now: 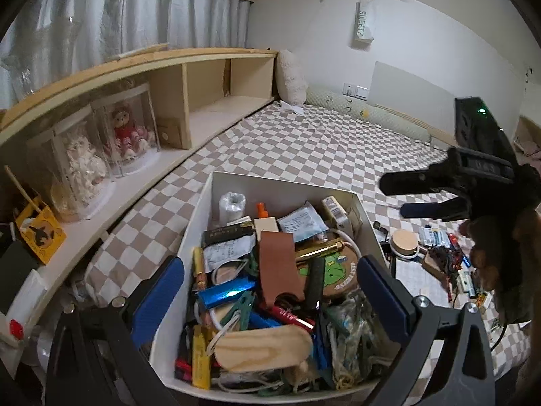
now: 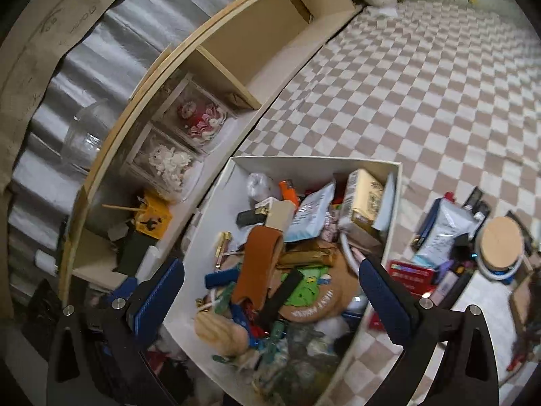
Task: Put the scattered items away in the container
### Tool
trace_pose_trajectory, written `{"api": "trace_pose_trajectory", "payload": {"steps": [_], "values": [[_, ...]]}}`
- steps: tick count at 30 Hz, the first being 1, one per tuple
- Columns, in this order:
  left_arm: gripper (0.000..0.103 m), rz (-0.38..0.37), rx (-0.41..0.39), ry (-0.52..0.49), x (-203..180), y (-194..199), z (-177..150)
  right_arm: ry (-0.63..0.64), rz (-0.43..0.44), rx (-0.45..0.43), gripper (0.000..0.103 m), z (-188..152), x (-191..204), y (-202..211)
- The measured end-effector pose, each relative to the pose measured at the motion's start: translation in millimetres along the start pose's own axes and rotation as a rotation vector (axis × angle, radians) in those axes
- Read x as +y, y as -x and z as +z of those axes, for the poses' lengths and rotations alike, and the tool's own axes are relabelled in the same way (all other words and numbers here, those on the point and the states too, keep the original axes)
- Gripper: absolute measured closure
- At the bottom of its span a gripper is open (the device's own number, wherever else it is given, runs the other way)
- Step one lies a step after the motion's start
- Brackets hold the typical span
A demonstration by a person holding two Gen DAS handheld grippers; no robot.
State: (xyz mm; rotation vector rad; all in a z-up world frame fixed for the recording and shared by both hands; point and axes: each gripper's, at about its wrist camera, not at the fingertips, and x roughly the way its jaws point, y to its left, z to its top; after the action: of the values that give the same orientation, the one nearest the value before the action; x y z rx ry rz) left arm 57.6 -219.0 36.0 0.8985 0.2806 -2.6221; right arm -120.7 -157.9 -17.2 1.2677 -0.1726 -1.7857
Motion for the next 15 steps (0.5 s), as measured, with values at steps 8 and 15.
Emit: {"api": "trace_pose_trajectory", "payload": {"steps": [8,15], "values": [[0.0,0.013,-0.027,0.039,4.2,21.3,-8.5,0.15,-0.157,-0.114,0.0,-30.3,12.2,32.2],[0.0,0.034,-0.063,0.031,-4.4,36.5,-10.9,0.213,-0.265,-0.267,0.0,-62.4,16.7,69.4]]}}
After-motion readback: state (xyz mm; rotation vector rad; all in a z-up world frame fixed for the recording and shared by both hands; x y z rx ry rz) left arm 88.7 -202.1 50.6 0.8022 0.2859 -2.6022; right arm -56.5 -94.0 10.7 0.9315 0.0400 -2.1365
